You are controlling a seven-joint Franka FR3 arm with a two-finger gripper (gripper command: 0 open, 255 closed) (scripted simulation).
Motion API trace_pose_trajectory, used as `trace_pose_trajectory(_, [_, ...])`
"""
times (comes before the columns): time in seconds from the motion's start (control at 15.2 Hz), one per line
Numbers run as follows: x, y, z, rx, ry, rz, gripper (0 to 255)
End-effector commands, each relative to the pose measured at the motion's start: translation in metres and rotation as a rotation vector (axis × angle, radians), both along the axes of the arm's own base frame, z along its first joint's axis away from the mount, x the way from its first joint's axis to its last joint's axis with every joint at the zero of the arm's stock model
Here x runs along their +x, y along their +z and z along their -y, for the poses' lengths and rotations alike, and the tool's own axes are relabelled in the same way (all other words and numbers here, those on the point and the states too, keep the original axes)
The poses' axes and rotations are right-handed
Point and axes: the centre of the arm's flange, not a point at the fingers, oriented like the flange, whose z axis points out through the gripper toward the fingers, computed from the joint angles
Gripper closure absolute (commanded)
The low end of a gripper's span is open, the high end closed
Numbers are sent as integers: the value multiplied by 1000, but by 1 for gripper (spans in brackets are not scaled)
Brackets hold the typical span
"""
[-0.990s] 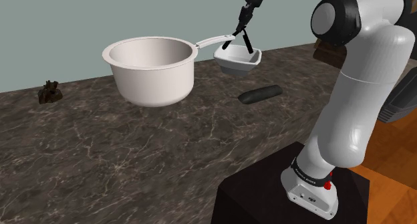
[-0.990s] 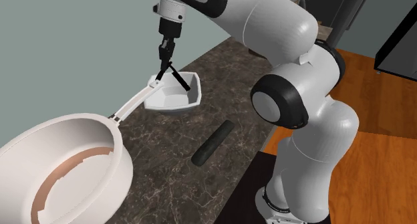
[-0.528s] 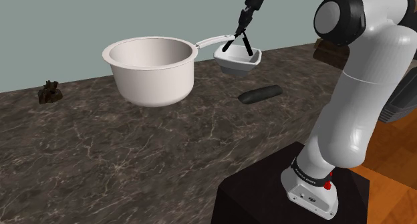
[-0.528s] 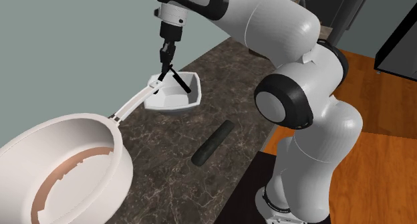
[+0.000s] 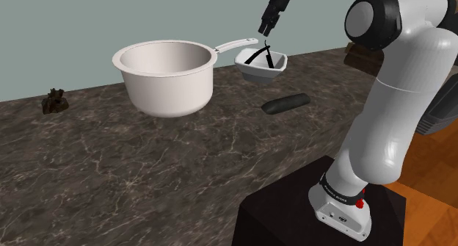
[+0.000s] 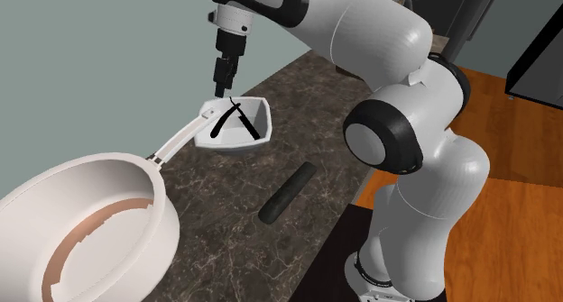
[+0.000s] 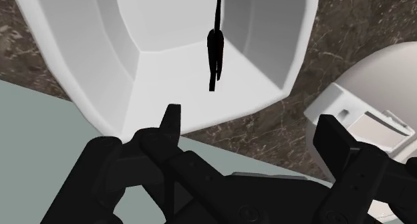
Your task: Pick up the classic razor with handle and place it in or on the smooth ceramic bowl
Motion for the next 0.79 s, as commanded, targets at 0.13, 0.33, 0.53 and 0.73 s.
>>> trace_pose_trajectory(0.13, [-6, 36, 15, 0, 0, 0, 0])
trace_pose_trajectory(0.33, [-8, 46, 19, 0, 0, 0, 0])
trace_pose_trajectory(0.53, [-8, 46, 19, 0, 0, 0, 0])
trace_pose_trajectory(0.73, [-8, 46, 19, 0, 0, 0, 0])
